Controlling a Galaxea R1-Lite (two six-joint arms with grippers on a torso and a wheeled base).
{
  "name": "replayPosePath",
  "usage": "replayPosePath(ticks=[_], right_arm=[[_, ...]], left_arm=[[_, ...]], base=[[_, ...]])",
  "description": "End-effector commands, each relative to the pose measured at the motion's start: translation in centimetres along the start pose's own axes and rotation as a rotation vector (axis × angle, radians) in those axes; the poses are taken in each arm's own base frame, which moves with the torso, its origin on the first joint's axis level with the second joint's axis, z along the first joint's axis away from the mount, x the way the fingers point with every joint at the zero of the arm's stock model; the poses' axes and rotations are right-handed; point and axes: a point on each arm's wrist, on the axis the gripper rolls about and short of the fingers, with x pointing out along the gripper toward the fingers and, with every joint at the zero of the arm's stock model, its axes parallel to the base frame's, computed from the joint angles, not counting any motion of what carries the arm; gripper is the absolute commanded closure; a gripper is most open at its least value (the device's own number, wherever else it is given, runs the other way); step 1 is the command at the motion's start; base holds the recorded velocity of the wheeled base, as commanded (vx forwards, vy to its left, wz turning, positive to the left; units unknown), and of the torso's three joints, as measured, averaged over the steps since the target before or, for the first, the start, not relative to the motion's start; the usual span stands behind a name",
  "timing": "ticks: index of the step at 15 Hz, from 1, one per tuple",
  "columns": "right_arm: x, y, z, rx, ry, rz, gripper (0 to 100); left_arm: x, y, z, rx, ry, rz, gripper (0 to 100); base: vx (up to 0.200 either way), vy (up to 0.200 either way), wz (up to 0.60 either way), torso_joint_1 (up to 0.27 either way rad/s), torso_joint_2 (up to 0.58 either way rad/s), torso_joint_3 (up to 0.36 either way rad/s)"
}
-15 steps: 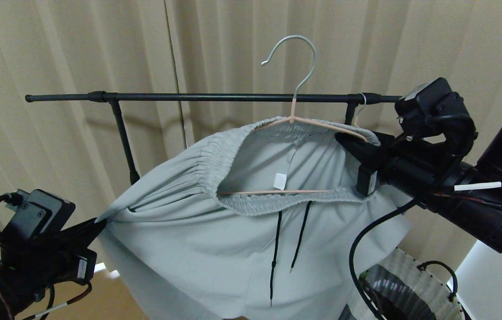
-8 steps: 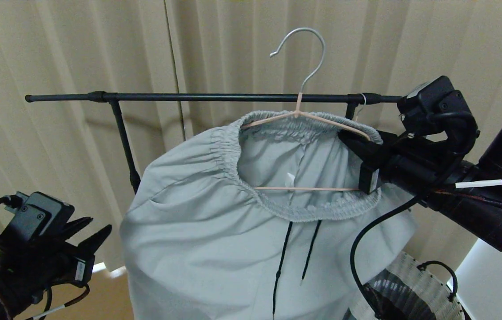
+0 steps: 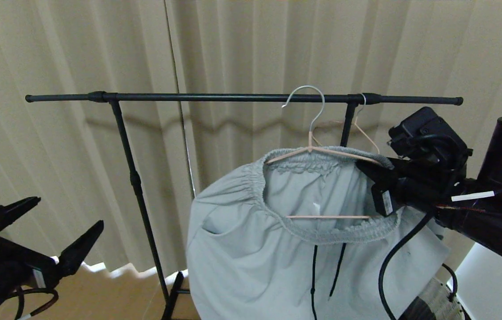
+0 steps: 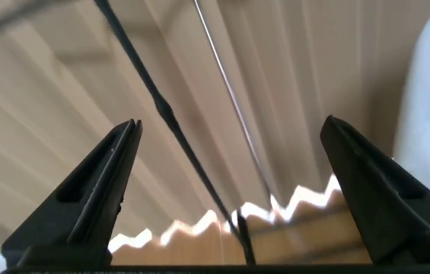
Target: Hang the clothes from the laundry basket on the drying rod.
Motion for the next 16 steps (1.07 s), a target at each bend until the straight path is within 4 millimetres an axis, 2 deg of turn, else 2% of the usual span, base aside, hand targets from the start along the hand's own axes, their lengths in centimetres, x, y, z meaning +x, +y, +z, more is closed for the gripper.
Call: replayPosePath(ticks=[1,3,6,8,10,16], right_arm=[[-0.2,-0.1,-0.4,0.0,0.03,-0.024,100],[-0.1,-0.1,-0.7,0.005,0.069,-0.044,100],[-0.1,-1.0,-1.7,0.03,0.154,-0.135,100],[0.0,-1.5,-2.0,0.037,0.181,-0.19,100],[0.1,-1.7,-2.0,0.036,0.19,-0.221,100],[0.3,-1.7,-1.7,0.039,0.183,-0.227,100]], left_arm=[[-3.1,0.5,0.9,-0.028,-0.116,0.051,0],[-4.8,0.5,0.5,-0.032,-0.118,0.053,0],[-8.7,-0.5,-2.6,-0.036,-0.022,0.018,0],[-10.4,-0.8,-3.5,-0.09,0.028,0.003,0],[-10.9,-1.0,-3.9,-0.13,0.043,-0.014,0],[-11.0,-0.9,-3.6,-0.154,-0.011,-0.03,0]], base=[[0.0,0.0,0.0,0.0,0.0,0.0],[0.0,0.0,0.0,0.0,0.0,0.0],[0.0,0.0,0.0,0.0,0.0,0.0],[0.0,0.0,0.0,0.0,0.0,0.0],[0.0,0.0,0.0,0.0,0.0,0.0],[0.0,0.0,0.0,0.0,0.0,0.0]])
